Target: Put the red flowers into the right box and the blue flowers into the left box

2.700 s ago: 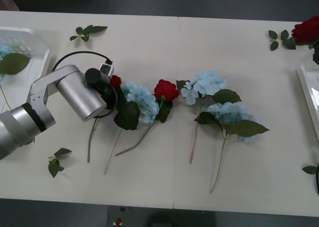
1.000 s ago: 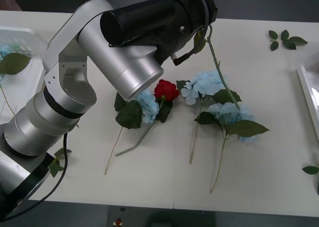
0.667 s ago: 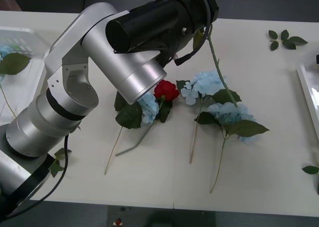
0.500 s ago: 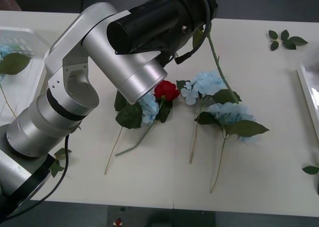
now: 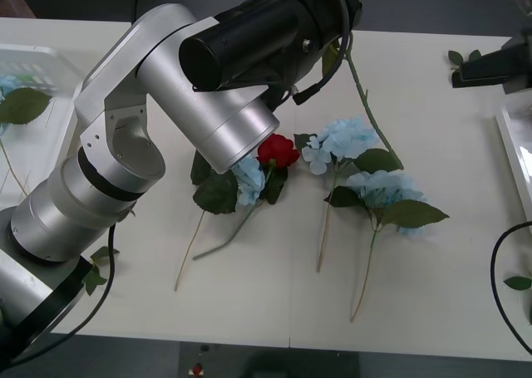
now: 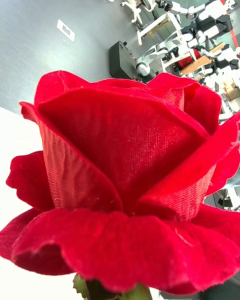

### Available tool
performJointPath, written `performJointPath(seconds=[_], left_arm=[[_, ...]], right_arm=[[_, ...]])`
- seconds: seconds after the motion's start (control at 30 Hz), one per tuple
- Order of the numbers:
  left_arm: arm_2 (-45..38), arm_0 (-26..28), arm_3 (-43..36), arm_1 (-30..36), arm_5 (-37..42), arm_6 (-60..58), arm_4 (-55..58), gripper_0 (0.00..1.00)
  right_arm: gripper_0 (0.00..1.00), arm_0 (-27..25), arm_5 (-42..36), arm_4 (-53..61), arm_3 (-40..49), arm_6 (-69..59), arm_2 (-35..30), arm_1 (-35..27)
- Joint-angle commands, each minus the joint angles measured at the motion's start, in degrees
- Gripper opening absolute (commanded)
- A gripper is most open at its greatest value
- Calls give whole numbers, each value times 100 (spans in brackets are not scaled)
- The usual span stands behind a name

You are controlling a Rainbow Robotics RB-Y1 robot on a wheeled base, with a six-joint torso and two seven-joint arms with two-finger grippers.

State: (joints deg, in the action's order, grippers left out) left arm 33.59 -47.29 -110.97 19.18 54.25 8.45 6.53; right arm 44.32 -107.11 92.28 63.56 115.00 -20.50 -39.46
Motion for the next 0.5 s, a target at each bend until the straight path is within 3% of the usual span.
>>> performJointPath(seconds=[0.03, 0.5], left_arm=[[-72, -184, -153, -107, -64, -98, -64, 0], [-72, -184, -153, -107, -64, -98, -64, 0]], right_arm=[[100, 147, 261, 167, 122, -180, 292, 254], [100, 182, 718, 290, 113, -312, 837, 861]])
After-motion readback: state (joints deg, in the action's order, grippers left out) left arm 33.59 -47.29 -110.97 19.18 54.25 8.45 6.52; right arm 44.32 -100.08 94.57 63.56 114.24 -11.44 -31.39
